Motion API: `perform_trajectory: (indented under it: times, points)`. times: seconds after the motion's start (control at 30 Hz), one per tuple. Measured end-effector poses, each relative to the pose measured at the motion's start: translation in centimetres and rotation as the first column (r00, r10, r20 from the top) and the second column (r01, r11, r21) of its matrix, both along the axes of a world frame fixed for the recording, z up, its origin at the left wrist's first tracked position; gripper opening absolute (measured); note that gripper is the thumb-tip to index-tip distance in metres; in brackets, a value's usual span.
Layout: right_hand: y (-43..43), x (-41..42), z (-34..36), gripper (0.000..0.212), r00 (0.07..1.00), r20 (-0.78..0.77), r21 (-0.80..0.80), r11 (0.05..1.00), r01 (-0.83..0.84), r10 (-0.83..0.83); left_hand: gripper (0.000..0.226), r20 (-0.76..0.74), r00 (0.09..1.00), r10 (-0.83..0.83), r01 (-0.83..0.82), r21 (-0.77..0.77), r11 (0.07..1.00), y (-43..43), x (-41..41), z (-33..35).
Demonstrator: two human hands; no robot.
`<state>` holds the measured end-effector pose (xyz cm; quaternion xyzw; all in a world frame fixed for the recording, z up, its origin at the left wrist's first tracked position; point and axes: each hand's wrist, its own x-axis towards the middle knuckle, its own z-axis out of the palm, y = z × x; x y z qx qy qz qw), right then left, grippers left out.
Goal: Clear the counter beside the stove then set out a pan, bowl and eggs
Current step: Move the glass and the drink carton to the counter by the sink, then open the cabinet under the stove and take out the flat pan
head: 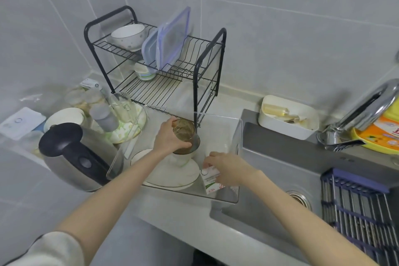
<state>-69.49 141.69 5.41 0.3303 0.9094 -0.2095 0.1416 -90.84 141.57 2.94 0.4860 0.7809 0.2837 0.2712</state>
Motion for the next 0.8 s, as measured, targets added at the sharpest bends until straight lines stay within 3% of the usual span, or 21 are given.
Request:
perform_trajectory:
  times: [0.2, 0.43, 0.8]
  points:
    - [0.3, 0.4, -0.2, 0.052, 0.999, -0.035, -0.003, 1.0, 0.021, -0.021, 0.102, -0.055, 0.998, 0.009, -0.012, -0.06, 0.998, 0.2, -0.2, -1.2]
    - [0.0, 0.6, 0.2, 0.05, 0.999, -0.036, 0.057, 0.998, 0.027, -0.025, 0.097, -0.09, 0.996, -0.001, -0.007, -0.092, 0.996, 0.6, 0.0, -1.7]
    - [-1.1, 1.4, 1.3, 0.031, 0.957, -0.201, -0.023, 0.977, 0.21, -0.211, 0.102, 0.05, 0.999, 0.005, 0.002, -0.131, 0.991, 0.0, 0.0, -0.1]
